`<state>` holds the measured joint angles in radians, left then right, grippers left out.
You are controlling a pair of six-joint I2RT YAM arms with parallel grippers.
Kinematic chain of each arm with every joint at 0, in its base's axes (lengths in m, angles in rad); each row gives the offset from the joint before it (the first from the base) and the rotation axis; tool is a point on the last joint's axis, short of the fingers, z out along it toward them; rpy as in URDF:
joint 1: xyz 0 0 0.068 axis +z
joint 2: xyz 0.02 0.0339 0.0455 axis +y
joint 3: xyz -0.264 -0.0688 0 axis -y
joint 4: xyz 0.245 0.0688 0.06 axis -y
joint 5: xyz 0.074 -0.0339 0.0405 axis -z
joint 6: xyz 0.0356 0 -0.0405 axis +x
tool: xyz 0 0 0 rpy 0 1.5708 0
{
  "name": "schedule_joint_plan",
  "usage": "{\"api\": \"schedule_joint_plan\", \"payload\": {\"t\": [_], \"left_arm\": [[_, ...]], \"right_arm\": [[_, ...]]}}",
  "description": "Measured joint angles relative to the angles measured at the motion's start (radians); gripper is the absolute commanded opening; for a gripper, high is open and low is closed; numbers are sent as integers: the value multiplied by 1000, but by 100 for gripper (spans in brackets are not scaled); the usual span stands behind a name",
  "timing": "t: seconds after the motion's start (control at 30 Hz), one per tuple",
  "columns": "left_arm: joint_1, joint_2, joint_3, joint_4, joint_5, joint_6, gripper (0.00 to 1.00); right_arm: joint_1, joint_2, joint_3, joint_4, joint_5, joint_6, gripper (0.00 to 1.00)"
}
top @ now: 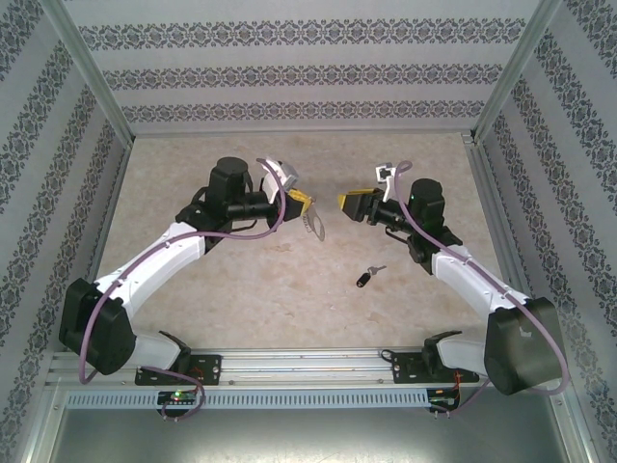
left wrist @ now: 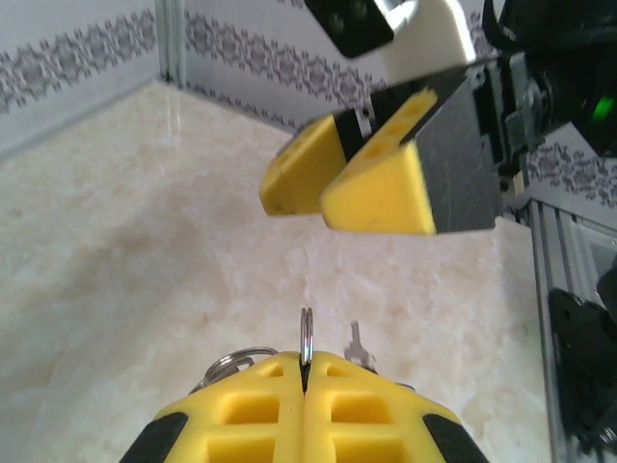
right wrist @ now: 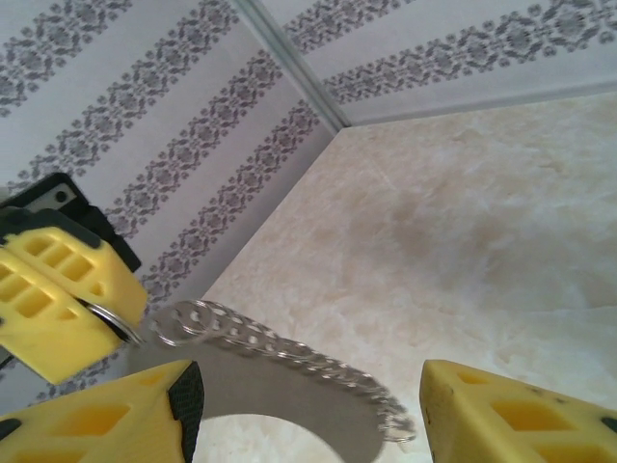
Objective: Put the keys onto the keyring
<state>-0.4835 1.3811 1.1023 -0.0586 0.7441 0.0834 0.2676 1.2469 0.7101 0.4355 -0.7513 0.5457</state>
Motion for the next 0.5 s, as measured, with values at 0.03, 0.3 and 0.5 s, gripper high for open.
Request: {"api": "schedule_joint_plan", "payload": {"t": [0.03, 0.3, 0.5], "left_arm": [[0, 2, 12, -42, 2, 11, 0], [0, 30, 66, -257, 45, 86, 0], [0, 42, 94, -330, 77, 126, 0]], "right_arm": [[6, 2, 3, 0, -10, -2, 61], [64, 60, 56, -1, -136, -32, 59], [89, 114, 90, -5, -228, -58, 54]]}}
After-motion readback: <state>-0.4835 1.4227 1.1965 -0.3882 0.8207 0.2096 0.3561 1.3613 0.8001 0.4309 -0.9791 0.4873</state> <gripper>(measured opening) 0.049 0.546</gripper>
